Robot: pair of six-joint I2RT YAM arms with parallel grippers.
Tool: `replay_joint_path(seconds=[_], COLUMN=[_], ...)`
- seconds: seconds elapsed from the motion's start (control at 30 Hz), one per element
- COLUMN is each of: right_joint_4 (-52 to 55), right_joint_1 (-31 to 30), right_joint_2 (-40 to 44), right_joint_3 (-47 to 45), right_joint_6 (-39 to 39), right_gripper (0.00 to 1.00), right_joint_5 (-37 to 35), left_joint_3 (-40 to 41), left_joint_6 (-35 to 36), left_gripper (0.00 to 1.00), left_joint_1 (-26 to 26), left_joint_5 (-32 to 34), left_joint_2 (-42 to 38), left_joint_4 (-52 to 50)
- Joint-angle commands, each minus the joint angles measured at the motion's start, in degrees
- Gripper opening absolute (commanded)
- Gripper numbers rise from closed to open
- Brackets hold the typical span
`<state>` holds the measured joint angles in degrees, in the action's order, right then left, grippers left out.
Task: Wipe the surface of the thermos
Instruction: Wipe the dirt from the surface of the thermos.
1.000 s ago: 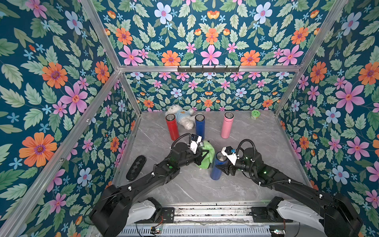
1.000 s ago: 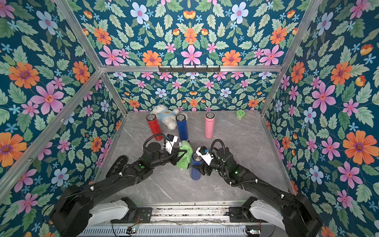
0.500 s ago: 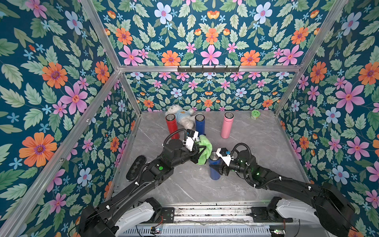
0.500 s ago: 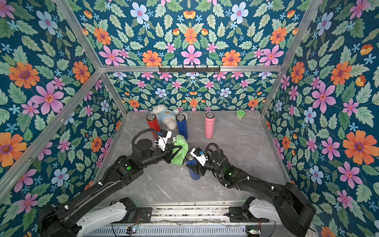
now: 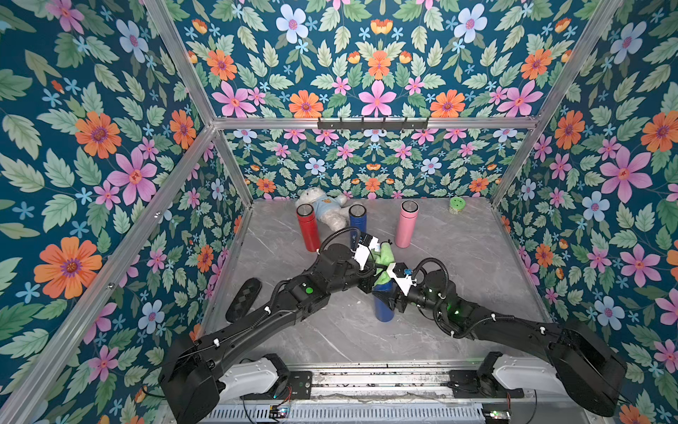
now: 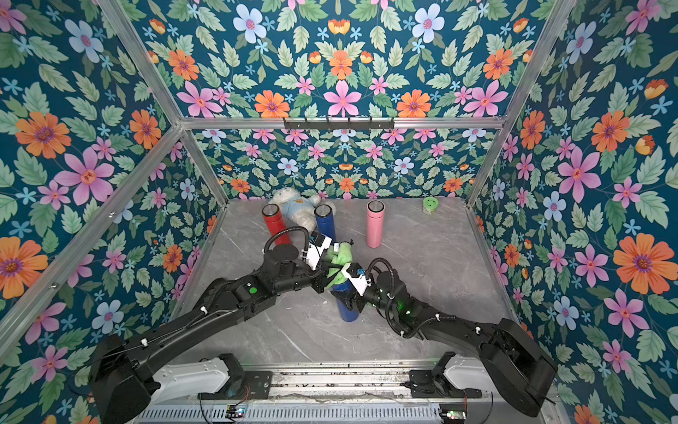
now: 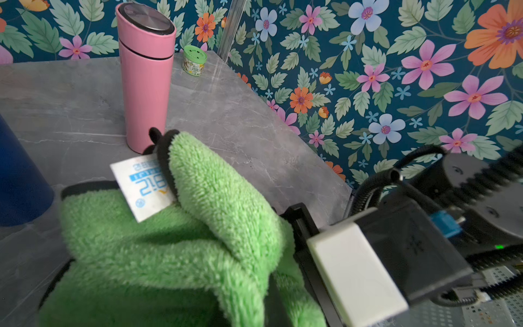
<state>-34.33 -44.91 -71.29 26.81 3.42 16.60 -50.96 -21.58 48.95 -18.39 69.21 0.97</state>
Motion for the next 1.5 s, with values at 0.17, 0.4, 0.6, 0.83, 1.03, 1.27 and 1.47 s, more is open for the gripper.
replay_joint_path(seconds=[0.17, 0.4, 0.6, 0.83, 1.03, 1.27, 1.47], right_joint_4=[11.8, 14.1, 15.2, 16.1, 16.1, 15.1, 18.1], right_joint_1=[-0.6, -0.5, -0.4, -0.3, -0.7, -0.7, -0.7], right_joint_2=[1.6, 2.8, 3.1, 4.0, 6.2, 9.6, 15.5], right_joint_3=[-2.1, -2.2, -1.6, -1.3, -2.5, -4.5, -2.7], right_joint_6=[0.7, 0.9, 1.3, 0.8, -0.7, -2.9, -8.2], right_gripper=[0.00, 0.00, 0.00, 0.00, 0.00, 0.00, 0.00], right_joint_5=[-2.9, -5.4, -6.3, -6.1, -7.3, -9.3, -14.0], left_joint_3=[-1.1, 0.6, 5.8, 6.7, 6.2, 8.0, 18.6], left_joint_6=[0.7, 0.0, -3.2, -2.0, -1.1, -1.1, -4.2], left_gripper=[0.00, 0.00, 0.00, 0.00, 0.00, 0.00, 0.00], left_joint_1=[-0.1, 4.0, 6.0, 5.1, 1.8, -0.9, -4.8], left_joint_5=[1.5, 6.1, 7.0, 7.5, 6.4, 7.3, 9.4], left_joint_2=[7.1, 0.9, -4.2, -0.3, 4.0, 2.4, -5.6], left_joint_4=[-4.2, -9.3, -9.3, -3.9, 1.3, 8.8, 23.2])
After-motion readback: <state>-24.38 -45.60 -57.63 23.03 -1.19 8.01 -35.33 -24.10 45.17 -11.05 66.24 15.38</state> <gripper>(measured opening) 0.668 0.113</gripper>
